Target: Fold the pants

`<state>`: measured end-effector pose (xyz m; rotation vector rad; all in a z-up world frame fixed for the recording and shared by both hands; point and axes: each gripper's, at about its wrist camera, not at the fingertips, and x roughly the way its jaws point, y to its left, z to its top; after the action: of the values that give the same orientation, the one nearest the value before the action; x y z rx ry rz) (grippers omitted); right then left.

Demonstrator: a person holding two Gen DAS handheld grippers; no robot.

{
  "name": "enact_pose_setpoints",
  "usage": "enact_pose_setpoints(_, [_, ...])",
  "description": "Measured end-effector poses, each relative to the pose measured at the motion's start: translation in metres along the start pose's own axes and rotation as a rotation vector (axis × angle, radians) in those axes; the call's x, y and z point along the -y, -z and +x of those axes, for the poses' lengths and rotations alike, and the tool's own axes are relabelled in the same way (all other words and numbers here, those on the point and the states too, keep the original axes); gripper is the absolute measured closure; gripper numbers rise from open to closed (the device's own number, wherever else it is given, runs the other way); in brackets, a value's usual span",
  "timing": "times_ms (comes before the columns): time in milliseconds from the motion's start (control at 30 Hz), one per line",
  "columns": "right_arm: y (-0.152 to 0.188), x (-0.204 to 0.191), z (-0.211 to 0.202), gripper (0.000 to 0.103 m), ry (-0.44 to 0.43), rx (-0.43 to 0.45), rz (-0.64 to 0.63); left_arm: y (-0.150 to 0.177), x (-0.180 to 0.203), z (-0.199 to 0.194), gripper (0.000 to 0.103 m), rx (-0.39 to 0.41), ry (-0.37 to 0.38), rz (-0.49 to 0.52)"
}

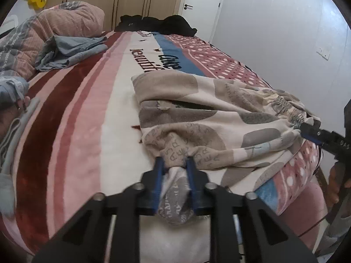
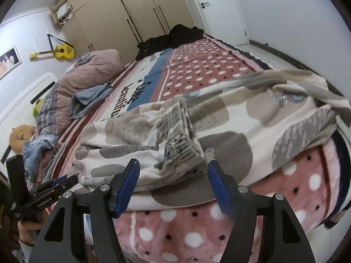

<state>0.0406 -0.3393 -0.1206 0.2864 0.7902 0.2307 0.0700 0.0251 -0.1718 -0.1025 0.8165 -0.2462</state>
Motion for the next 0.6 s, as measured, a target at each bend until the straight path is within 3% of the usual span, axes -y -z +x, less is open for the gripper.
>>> enact_pose_setpoints(300, [-0.003, 0.030, -0.013, 0.043, 0.047, 0.029, 0.078, 0.000, -0.002, -0.018, 0.092, 0.014, 0.008, -0.012])
enact_pose_setpoints(333, [-0.003, 0.038, -0.019, 0.043, 0.058, 0.039, 0.092, -0.001, 0.000, -0.020, 0.090, 0.020, 0.005, -0.009])
enact_pose_setpoints(400, [-0.005, 0.056, -0.032, 0.037, 0.097, 0.067, 0.123, -0.006, 0.003, -0.027, 0.076, 0.038, 0.012, -0.013])
enact_pose_setpoints(433, [-0.005, 0.065, -0.037, 0.032, 0.114, 0.079, 0.138, -0.009, 0.004, -0.030, 0.062, 0.051, 0.019, -0.018])
enact_pose_setpoints(467, [-0.005, 0.074, -0.043, 0.030, 0.130, 0.093, 0.157, -0.012, 0.006, -0.034, 0.056, 0.070, 0.027, -0.025])
enact_pose_setpoints(600, [-0.006, 0.123, -0.057, 0.028, 0.167, 0.099, 0.258, -0.025, 0.016, -0.043, 0.056, 0.111, 0.038, -0.037])
